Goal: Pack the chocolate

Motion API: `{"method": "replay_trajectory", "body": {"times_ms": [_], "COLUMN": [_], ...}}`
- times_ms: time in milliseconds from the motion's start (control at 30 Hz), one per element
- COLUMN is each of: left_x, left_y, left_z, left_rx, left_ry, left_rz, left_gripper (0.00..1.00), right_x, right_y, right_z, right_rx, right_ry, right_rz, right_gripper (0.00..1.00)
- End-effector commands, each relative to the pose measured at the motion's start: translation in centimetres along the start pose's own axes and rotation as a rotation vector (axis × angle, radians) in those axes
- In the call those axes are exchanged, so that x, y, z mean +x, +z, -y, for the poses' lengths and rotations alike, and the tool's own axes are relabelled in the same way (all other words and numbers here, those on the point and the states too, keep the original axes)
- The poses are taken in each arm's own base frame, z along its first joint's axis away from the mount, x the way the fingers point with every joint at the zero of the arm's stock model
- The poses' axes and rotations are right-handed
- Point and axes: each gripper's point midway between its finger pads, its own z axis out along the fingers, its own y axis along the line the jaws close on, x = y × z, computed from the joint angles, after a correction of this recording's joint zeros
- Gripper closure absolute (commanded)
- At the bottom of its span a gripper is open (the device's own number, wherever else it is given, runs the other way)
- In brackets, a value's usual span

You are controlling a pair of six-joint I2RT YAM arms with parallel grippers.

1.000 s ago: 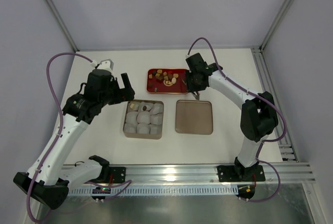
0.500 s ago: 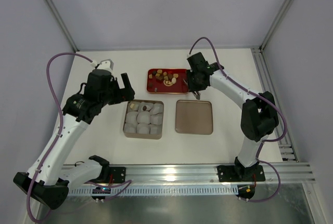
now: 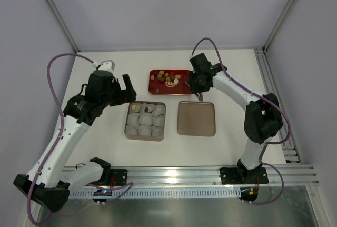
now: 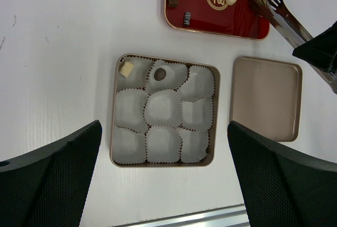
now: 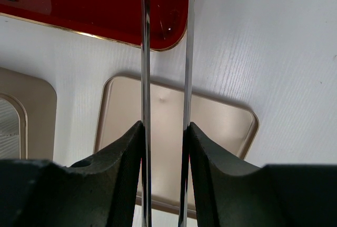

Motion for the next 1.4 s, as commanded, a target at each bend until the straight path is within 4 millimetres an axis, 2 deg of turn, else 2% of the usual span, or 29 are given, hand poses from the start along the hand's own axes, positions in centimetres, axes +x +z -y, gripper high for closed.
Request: {"method": "replay_trajectory", "body": {"times_ms": [0, 1000, 1367], "left_x": [-0.9, -1.1, -1.1], "left_y": [-0.7, -0.7, -0.7], "left_z": [0.4, 0.5, 0.4], "left_rx": [0.023, 0.027, 0.023], "left_ry": [-0.005, -0.004, -0.003], "left_rz": [0.035, 0.04, 0.042], "left_gripper": [0.0, 0.0, 0.0], "right_x": [-1.2, -1.5, -2.0], "right_y": [-2.4, -0.9, -1.0], "right_z": [-0.1, 0.2, 0.0], "right_rx": [-0.023, -0.056, -0.068], "right_ry": [0.0, -0.013, -0.017], "right_rz": [0.063, 0.013, 0.016], "right_gripper": [0.59, 0.6, 0.66]}}
